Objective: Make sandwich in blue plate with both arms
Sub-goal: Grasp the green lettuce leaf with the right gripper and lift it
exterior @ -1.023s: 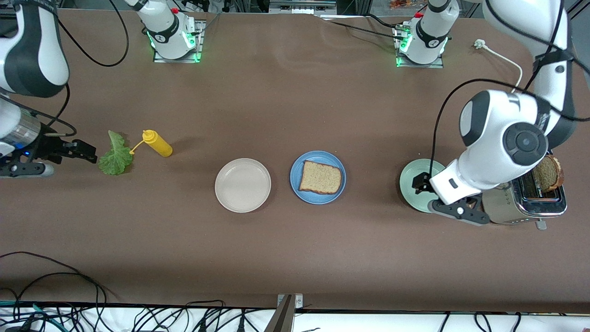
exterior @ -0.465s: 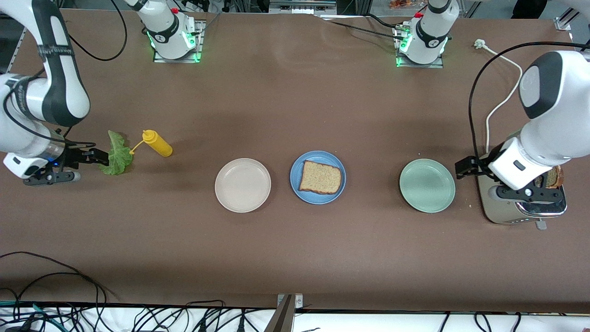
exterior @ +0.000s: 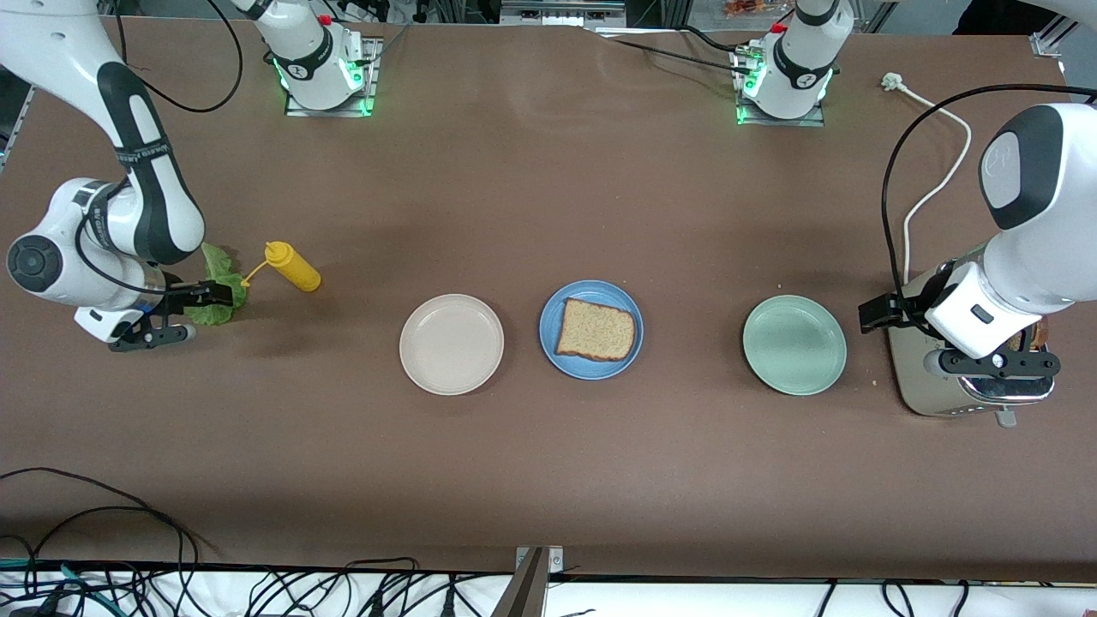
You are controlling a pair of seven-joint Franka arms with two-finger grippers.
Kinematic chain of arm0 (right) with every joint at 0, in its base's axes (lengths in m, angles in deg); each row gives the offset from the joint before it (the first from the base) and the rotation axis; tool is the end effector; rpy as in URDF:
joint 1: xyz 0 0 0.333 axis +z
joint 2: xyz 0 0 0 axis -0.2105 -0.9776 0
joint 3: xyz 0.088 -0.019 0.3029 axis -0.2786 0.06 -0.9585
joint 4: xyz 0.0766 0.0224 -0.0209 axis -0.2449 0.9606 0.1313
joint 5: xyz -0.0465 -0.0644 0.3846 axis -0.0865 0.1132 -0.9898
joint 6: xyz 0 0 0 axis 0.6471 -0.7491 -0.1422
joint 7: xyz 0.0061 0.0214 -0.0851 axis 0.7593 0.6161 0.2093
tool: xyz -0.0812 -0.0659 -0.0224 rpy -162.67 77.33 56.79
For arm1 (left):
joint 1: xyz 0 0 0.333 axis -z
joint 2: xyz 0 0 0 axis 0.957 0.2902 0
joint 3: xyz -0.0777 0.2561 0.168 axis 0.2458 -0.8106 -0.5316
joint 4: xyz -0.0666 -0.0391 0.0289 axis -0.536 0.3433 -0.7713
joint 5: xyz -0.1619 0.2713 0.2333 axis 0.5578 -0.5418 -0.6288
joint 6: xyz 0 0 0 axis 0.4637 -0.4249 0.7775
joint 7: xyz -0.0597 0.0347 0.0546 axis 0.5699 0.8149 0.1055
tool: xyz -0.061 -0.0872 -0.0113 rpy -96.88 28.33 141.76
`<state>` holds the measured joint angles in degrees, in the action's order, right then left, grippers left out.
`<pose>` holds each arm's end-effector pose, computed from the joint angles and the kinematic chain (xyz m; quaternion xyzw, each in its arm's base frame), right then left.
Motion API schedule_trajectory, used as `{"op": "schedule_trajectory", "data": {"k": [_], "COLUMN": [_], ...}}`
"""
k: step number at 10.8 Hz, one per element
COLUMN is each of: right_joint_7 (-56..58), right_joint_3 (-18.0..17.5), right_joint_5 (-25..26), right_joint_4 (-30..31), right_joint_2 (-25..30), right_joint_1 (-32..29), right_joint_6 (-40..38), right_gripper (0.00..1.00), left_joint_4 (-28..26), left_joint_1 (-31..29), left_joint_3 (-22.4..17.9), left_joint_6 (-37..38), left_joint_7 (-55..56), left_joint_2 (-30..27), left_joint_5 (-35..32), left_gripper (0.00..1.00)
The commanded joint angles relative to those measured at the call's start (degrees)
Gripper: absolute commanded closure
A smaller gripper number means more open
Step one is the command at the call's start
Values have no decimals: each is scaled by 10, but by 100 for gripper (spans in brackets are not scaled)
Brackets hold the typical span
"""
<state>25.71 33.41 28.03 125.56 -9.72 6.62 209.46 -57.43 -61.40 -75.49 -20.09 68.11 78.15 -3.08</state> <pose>0.5812 -0.1179 0.2193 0.9915 0.0985 -0.0845 0.0107 0.6600 -0.0426 0.4922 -0.9997 0.0064 0.0234 0.0032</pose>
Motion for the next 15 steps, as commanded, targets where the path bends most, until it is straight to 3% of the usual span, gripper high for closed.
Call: {"op": "schedule_trajectory", "data": {"k": [1, 2, 3, 4, 6, 7, 13, 15], "right_joint_7": [30, 29, 27, 22, 19, 19, 19, 24], "right_joint_3": [-1, -2, -2, -2, -2, -2, -2, -3], "right_joint_5": [4, 4, 4, 4, 1, -1, -1, -1], "right_joint_4": [2, 2, 1, 1, -1, -1, -6, -33], "right_joint_2": [-19, -20, -21, -21, -27, -31, -29, -25], "right_joint_1": [-19, -23, -23, -22, -22, -22, -22, -22], "right_joint_6": [-18, -27, -38, -53, -72, -75, -76, -98], "right_gripper": [0, 0, 13, 47, 87, 100, 100, 100], "left_joint_4": [-2, -2, -2, -3, -2, -2, -2, -2], "left_joint_1": [1, -1, 0, -2, -1, -2, -3, -3], "left_joint_3": [7, 7, 7, 7, 6, 6, 5, 5], "left_joint_6": [26, 26, 26, 29, 30, 30, 32, 32], "left_joint_7": [2, 1, 1, 1, 2, 2, 3, 4], "left_joint_2": [-20, -20, -20, -21, -21, -21, -22, -24], "left_joint_5": [5, 5, 5, 5, 5, 5, 5, 5], "left_gripper": [0, 0, 0, 0, 0, 0, 0, 0]}}
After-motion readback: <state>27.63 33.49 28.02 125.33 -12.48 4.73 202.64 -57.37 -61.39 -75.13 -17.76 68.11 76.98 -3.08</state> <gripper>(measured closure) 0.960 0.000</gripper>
